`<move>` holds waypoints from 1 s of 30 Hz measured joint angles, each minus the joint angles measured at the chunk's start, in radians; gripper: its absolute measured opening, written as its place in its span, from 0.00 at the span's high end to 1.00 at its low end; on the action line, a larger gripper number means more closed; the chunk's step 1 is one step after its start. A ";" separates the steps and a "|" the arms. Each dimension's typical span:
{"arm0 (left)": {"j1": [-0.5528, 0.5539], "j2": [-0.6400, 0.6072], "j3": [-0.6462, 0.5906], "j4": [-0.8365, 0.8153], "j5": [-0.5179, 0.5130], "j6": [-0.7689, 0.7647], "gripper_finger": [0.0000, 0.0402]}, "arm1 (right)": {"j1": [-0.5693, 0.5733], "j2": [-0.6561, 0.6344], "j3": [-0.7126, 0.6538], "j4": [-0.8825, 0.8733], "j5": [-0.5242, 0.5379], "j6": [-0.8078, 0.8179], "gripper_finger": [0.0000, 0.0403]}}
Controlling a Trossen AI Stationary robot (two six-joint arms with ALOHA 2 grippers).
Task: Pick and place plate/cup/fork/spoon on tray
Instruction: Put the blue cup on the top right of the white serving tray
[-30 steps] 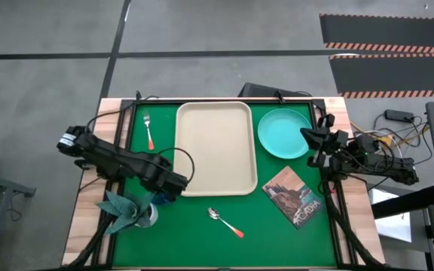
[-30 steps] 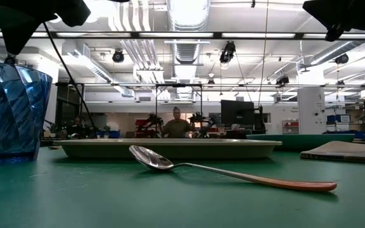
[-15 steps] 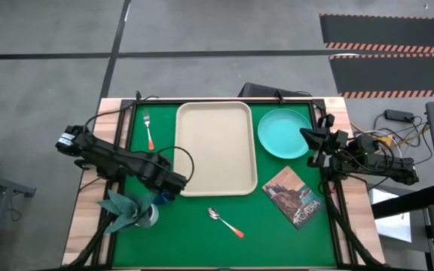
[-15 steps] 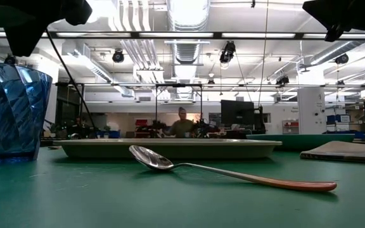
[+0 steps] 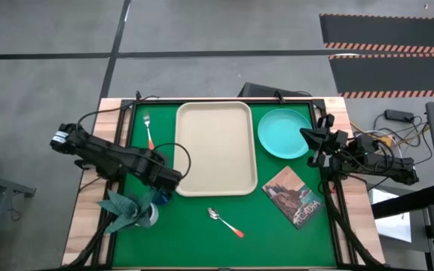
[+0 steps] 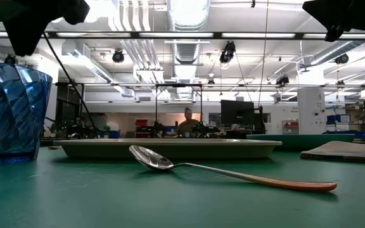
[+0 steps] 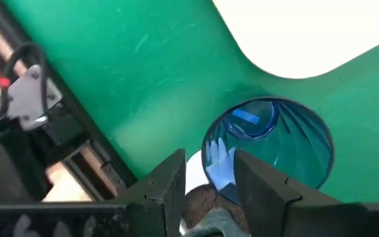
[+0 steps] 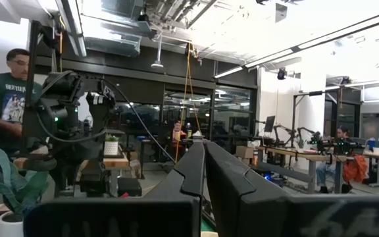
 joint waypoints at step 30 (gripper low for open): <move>0.076 -0.019 -0.162 0.178 0.060 0.458 0.72 | 0.000 0.000 0.000 0.001 0.000 0.000 0.98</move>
